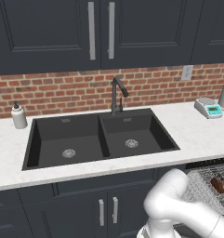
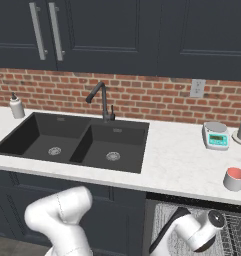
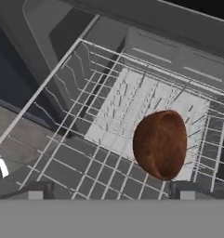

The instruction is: Pick up the cup and bowl from the counter, place them in the dishwasher, and close the dishwasher door.

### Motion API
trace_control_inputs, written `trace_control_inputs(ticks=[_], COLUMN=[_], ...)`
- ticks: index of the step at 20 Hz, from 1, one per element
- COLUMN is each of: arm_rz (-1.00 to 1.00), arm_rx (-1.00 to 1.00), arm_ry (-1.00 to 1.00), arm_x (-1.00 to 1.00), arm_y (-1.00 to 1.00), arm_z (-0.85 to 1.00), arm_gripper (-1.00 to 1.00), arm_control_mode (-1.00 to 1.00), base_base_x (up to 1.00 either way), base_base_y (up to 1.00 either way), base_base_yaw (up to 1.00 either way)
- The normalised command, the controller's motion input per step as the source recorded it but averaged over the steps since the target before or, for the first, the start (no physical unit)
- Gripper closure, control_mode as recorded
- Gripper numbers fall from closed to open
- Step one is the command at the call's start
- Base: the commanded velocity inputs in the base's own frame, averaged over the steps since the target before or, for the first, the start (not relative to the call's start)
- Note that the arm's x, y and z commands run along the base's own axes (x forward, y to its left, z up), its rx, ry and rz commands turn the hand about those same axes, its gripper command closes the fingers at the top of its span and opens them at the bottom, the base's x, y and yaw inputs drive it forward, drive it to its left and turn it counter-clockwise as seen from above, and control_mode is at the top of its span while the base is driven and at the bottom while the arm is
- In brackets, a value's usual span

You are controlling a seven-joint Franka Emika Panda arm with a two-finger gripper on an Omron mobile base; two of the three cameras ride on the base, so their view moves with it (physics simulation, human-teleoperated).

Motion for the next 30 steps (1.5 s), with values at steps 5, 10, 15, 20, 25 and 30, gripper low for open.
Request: trace_control_inputs(ticks=[5, 10, 15, 20, 25, 30], arm_rz=[0.00, 0.00, 0.00, -0.01, -0.05, -0.06], arm_rx=[0.00, 0.00, 0.00, 0.00, -0.06, -0.17], arm_ry=[-0.21, -0.17, -0.04, 0.04, 0.33, 0.50], arm_x=[-0.20, -0.06, 0.12, 0.44, 0.53, 0.61], arm_y=[0.00, 0.05, 0.05, 0.01, 0.00, 0.05], arm_z=[1.00, 1.00, 1.00, 1.00, 1.00, 0.86], arm_gripper=[-1.00, -1.00, -1.00, -1.00, -1.00, -1.00], arm_control_mode=[-1.00, -1.00, -1.00, -1.00, -1.00, -1.00], base_base_x=[0.00, 0.00, 0.00, 0.00, 0.00, 0.00], base_base_y=[0.00, 0.00, 0.00, 0.00, 0.00, 0.00], base_base_yaw=[0.00, 0.00, 0.00, 0.00, 0.00, 0.00])
